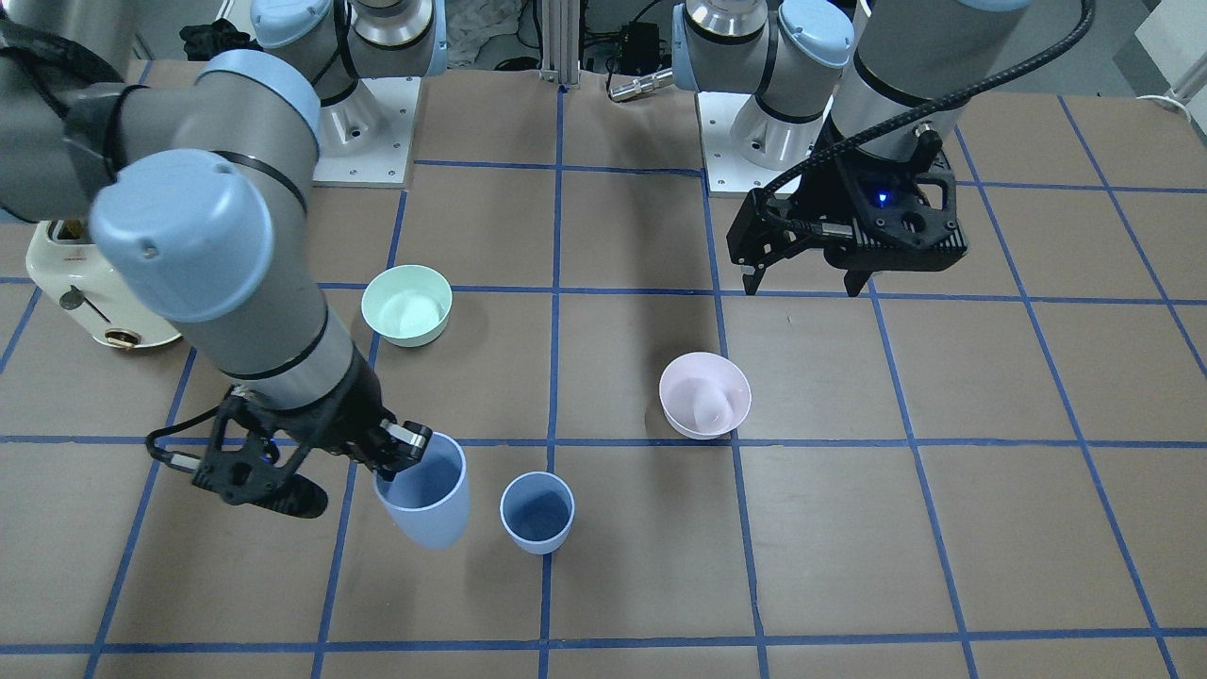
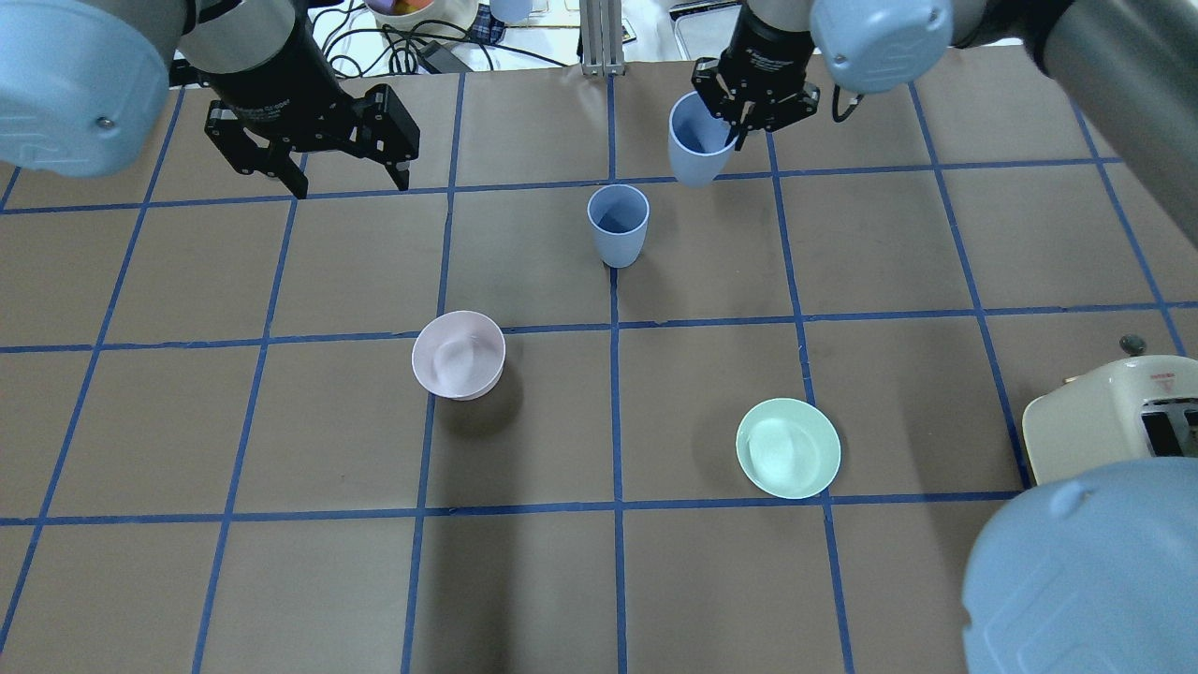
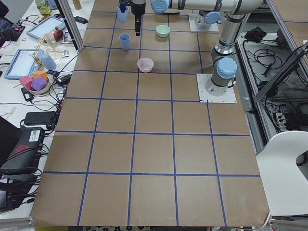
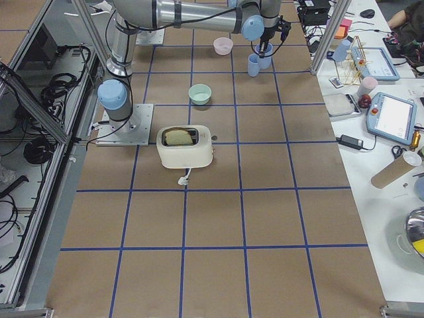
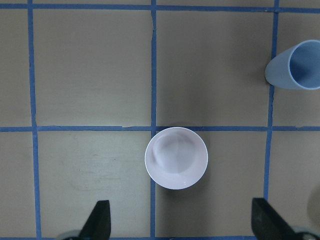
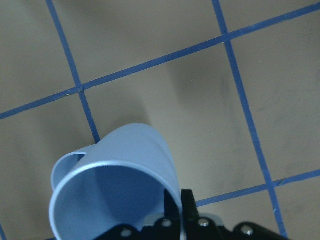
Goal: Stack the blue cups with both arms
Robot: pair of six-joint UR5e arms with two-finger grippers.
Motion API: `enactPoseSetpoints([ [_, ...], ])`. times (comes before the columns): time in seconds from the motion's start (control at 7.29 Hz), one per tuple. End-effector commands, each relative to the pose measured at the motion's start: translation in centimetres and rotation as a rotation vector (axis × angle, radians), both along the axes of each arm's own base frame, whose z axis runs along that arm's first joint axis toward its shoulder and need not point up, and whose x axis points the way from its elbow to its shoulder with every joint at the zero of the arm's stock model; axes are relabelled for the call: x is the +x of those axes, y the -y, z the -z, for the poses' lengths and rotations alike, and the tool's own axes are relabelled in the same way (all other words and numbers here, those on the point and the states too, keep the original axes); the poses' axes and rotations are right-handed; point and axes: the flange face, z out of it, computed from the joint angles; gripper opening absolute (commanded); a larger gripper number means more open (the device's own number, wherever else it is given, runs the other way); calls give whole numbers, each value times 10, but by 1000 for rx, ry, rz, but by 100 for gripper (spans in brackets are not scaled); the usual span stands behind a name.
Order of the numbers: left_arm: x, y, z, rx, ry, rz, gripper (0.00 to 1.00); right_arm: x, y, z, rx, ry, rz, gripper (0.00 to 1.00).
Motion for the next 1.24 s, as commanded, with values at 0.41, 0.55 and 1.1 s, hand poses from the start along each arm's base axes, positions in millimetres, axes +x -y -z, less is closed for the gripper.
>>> enactPoseSetpoints([
  [0.41,1,1,-2,-5,-2,-2,100,75,-5,25,30,-19,5,0],
  [0.55,1,1,-2,-5,-2,-2,100,75,-7,23,32,-19,5,0],
  [1.1,1,0,-2,-4,-2,-2,100,79,-1,50,72,-15,5,0],
])
